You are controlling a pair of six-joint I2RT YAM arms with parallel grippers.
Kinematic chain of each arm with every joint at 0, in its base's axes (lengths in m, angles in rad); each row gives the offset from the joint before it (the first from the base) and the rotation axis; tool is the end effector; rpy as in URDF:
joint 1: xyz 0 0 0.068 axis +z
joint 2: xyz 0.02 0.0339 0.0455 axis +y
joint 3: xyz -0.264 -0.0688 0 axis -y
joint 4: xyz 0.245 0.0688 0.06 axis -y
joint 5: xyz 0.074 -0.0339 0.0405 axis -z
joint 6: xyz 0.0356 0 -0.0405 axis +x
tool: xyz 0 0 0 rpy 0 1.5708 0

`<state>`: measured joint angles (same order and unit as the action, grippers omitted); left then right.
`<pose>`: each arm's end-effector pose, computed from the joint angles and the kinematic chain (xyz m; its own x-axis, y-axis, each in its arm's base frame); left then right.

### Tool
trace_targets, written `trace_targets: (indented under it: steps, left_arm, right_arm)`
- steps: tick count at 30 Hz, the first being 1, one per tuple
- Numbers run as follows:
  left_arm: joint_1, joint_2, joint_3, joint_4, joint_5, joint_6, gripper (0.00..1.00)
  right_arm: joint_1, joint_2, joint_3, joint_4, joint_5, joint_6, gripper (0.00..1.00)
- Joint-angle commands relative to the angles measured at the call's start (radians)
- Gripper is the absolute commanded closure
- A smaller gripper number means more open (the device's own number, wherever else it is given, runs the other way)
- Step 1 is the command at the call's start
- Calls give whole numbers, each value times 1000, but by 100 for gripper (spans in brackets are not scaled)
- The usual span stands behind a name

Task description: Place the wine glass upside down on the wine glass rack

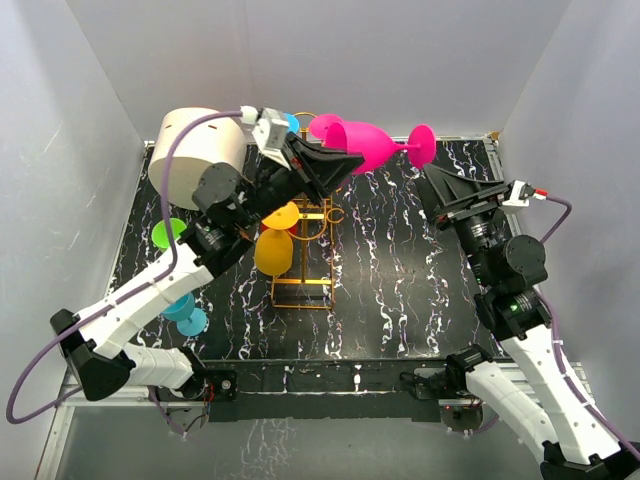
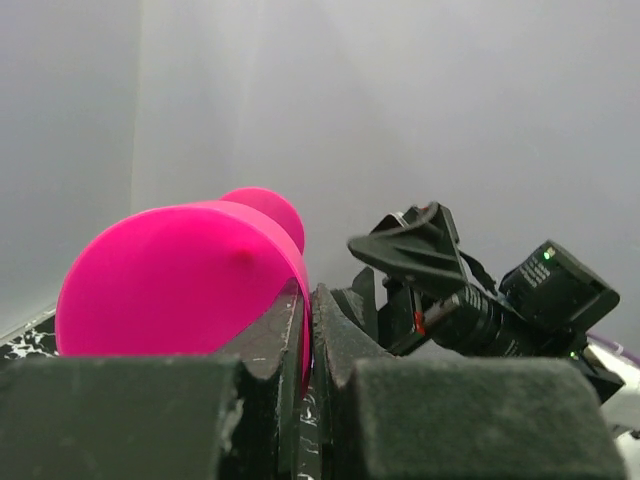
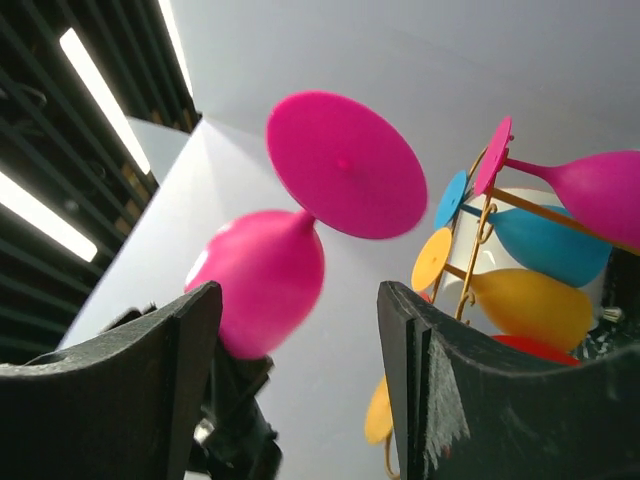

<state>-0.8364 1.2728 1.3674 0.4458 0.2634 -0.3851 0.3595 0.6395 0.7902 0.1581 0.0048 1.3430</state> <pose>0.1765 -0.2093 0.5045 -0.0059 -0.5347 -0.8450 0.9323 0.3026 -0.1980 0.1365 0.0511 0.4005 -0.2743 0.9376 -0.2137 -0.3556 0.1076 0.9284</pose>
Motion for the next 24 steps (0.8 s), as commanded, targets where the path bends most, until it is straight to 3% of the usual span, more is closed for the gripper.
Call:
trace_targets:
  steps: [1, 9, 22, 24]
  left_arm:
    - [-71, -2, -23, 109, -60, 139, 100]
    - [-142, 24, -35, 136, -84, 265, 100]
    - [-198, 38, -72, 152, -79, 363, 100]
    - [-202, 42, -73, 148, -78, 374, 100]
  right_arm:
    - [-1, 16, 36, 32, 159, 218, 40]
    - [-1, 97, 99, -6, 150, 388, 44]
    - [-1, 161, 118, 28, 141, 493, 60]
    - [-1, 170, 119, 32, 133, 498, 66]
